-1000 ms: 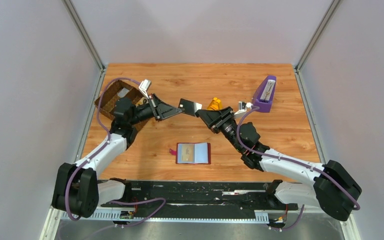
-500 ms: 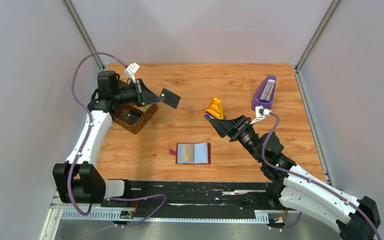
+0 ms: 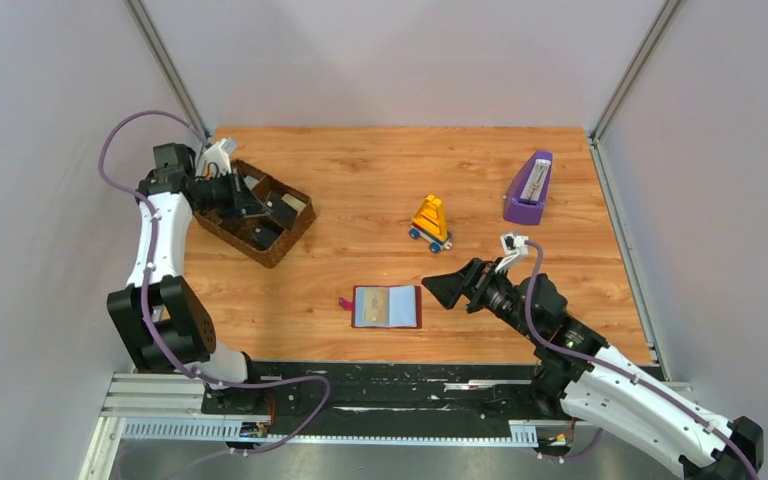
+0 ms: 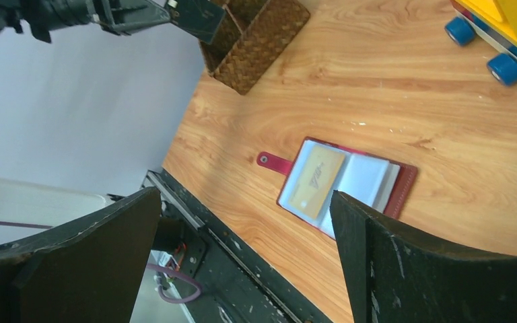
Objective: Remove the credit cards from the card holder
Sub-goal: Place the credit card in the storage box.
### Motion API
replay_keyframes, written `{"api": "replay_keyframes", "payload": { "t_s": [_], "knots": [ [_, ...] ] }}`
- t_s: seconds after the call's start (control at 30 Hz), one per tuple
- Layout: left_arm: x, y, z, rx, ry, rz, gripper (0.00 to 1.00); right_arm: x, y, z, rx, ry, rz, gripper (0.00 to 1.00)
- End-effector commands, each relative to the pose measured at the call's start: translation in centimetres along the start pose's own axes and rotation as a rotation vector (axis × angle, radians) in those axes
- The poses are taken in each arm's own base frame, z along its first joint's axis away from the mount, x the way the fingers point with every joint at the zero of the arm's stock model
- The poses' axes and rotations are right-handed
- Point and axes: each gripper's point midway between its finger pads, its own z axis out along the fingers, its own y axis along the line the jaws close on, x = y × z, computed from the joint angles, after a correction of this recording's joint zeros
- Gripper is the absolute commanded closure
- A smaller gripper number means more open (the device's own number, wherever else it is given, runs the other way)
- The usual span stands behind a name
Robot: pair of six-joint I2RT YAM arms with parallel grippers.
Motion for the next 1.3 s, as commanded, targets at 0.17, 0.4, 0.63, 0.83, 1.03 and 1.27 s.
{"api": "replay_keyframes", "payload": {
  "t_s": [0.17,0.4,0.63,0.83,1.03,1.27],
  "knots": [
    [0.3,4.6,-0.2,-0.03,0.06,-0.073,1.0,-1.2,0.9,0.1,0.015,0.032,-0.146,0.0],
    [1.6,8.1,0.3,-0.1,0.106,-0.157,1.0,-2.1,1.2,0.2,0.016,0.012,-0.195,0.0],
    [1.0,8.9,-0.1,-0.122,0.097,-0.179,1.0,-2.8,1.3,0.1,0.019,-0.005,-0.227,0.0],
    [-1.2,8.4,-1.3,-0.134,0.045,-0.177,1.0,-3.3,1.4,0.2,0.025,-0.019,-0.239,0.0],
    [-1.8,8.4,-2.0,-0.15,0.037,-0.181,1.0,-3.5,1.6,0.2,0.023,-0.025,-0.237,0.0],
    [-0.8,10.0,-1.5,-0.178,0.078,-0.223,1.0,-3.9,2.0,0.2,0.017,-0.03,-0.23,0.0]
  ]
}}
